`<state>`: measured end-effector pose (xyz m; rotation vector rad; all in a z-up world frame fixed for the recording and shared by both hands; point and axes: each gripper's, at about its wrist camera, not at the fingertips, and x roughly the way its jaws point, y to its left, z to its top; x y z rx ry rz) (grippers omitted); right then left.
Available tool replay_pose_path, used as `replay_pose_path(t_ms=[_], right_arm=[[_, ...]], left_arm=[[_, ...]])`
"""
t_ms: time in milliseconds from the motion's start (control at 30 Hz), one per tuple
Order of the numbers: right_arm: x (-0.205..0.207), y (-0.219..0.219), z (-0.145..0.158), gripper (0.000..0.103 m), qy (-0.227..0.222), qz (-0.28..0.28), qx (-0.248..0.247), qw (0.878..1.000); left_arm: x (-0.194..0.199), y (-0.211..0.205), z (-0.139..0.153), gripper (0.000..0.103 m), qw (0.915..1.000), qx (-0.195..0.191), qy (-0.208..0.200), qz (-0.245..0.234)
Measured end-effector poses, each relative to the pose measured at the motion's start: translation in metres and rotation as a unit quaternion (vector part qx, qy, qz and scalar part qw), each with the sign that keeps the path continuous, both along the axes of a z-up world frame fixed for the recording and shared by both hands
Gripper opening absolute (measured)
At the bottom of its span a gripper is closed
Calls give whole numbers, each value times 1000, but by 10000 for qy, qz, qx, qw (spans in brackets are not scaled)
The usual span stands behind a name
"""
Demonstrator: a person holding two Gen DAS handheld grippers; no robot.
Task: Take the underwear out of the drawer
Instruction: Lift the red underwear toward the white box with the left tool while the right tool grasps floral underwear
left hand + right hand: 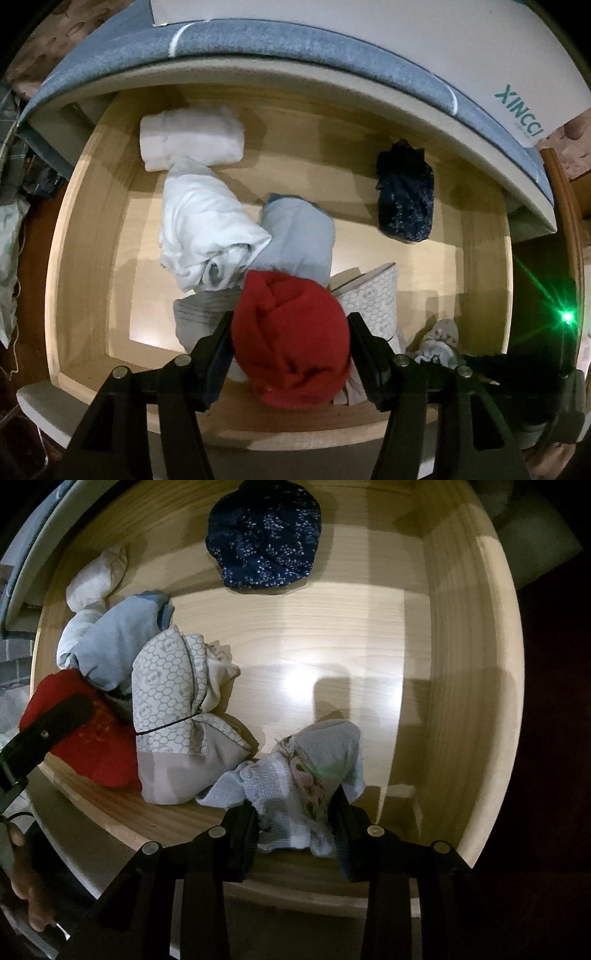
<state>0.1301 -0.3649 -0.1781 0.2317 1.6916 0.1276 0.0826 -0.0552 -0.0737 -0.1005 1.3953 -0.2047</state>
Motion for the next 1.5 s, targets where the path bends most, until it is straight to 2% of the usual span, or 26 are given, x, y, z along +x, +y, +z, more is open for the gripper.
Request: replay_pose_path(t_ms=[33,233,433,600,767,967,1100,1233,1333,1433,1500], right_arm=[[1,0,0,34,2,-4,13,10000],[0,2,1,34,1,-13,12,10000],[1,6,-6,34,-16,-32,11,10000],[-2,12,-13,33,-37,-54,13,10000],[-2,12,-10,34,-34,-47,-6,10000],[-3,16,-14,34,-36,-24,-48,10000],[-4,18,-16,33,-55,-32,-84,9999],[-4,20,-16,33,-55,-37,-110,9999],[-4,23,-18,33,-56,-33,-137,9999],[-4,26,-19,34,-63,-53,-131,9999],[-4,26,-19,33,-70,-76,-97,9999]], left_arm=[[-1,0,1,53,10000,2,-43,-32],[-6,-5,9,41,9996,-13,-147,-251],[-13,-5,24,39,9990,-27,-217,-396],[-18,1,46,39,9981,-189,-367,-449],[-20,7,76,39,9966,-249,-585,-532],[-21,15,128,39,9911,-298,-1103,-676],[-17,25,170,39,9857,-340,-1514,-655],[-11,34,215,39,9767,-348,-2025,-617],[-4,39,255,39,9651,-323,-2543,-536],[6,42,280,39,9521,-276,-3012,-446],[16,42,291,39,9440,-92,-3278,-358]])
